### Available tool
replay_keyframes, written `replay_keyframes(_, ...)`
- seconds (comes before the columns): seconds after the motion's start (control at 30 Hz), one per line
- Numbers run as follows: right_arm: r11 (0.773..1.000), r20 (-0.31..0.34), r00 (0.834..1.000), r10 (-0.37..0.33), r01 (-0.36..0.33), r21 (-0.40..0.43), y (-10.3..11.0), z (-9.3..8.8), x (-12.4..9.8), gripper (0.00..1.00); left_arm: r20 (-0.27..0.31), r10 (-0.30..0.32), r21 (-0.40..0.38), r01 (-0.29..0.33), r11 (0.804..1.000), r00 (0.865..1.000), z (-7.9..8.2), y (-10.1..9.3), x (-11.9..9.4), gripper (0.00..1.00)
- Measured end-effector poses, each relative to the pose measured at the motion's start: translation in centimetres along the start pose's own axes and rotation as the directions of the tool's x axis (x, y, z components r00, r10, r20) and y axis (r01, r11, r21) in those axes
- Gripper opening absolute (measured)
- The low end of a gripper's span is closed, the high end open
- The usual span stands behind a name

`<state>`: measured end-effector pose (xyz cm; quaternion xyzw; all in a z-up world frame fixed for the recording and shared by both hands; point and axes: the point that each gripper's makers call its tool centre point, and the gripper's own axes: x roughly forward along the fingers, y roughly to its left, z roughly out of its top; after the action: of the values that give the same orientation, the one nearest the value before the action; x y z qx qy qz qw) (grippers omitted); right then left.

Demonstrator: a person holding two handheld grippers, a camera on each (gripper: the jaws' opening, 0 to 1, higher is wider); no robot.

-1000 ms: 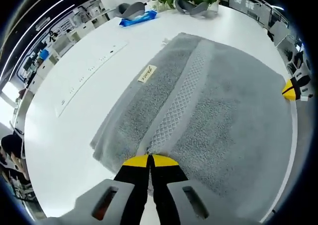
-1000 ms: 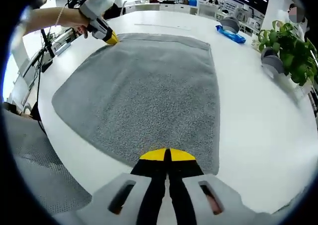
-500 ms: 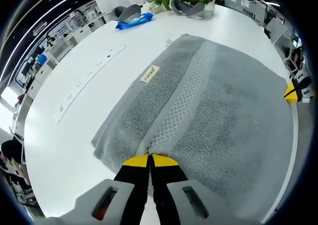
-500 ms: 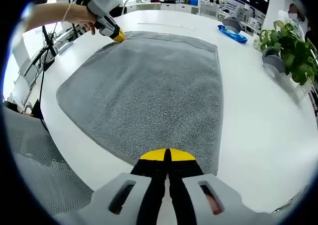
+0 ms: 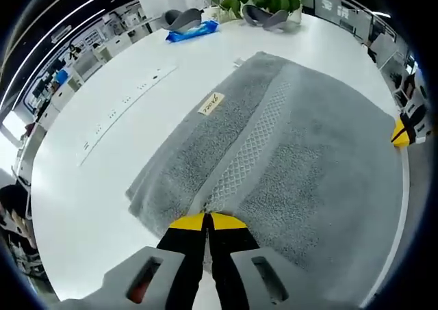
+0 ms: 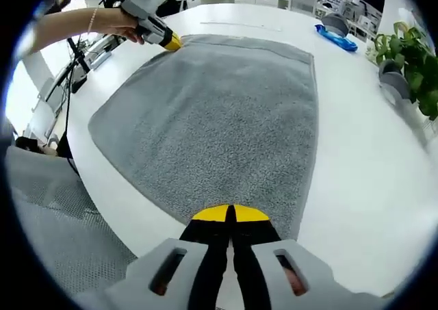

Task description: Fold the towel on the table until its edges align and the towel forms a compact rectangular stack.

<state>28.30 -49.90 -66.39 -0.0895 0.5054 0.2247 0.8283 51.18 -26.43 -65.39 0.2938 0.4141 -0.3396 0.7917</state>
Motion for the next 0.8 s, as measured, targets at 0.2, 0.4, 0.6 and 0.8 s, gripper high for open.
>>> replay_keyframes(0.2,0.999,-0.010,0.999,0.044,-0.044,-0.021,0.3,-0.1,0.0,0.00,0.039,0.044,0.059,-0.047,0.997,0.998,0.7,0.0,-1.6,0.01)
replay_keyframes(0.4,0.996,-0.005,0.999,0.052,-0.052,-0.079,0.6,0.0,0.0,0.00,0.109,0.082,0.067,-0.090,0.994,0.991,1.5,-0.5,-4.3,0.01)
replay_keyframes(0.6,0.991,-0.012,0.995,0.095,-0.096,-0.088,0.8,0.0,0.0,0.00,0.192,0.130,0.002,-0.133,0.991,0.973,1.6,-0.7,-6.9,0.03)
replay_keyframes(0.8,0.985,-0.016,0.993,0.113,-0.115,-0.132,1.0,-0.1,0.0,0.00,0.248,0.090,-0.064,-0.077,0.995,0.965,0.8,-2.9,-8.7,0.09)
